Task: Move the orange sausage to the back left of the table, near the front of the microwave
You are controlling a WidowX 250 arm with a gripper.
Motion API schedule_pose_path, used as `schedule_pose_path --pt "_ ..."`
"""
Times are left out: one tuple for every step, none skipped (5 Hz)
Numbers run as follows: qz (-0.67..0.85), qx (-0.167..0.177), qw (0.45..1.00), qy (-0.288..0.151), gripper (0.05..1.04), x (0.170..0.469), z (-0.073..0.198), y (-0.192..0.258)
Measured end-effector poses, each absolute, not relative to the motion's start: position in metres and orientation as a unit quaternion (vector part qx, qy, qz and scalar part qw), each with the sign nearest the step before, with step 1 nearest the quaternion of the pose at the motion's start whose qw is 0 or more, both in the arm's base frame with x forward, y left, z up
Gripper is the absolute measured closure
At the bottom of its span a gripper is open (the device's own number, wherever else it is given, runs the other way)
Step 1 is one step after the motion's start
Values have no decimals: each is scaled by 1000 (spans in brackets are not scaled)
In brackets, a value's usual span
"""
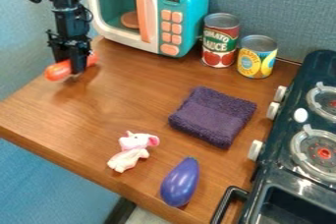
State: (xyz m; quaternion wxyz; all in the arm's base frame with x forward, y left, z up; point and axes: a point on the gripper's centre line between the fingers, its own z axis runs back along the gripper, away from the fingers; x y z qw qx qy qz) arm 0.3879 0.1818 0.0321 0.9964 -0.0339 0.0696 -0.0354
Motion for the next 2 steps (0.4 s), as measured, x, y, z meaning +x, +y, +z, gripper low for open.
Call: schedule_pose_path --pt "-25 -30 997 72 519 393 26 186" --pt "-23 -29 996 79 520 396 22 188"
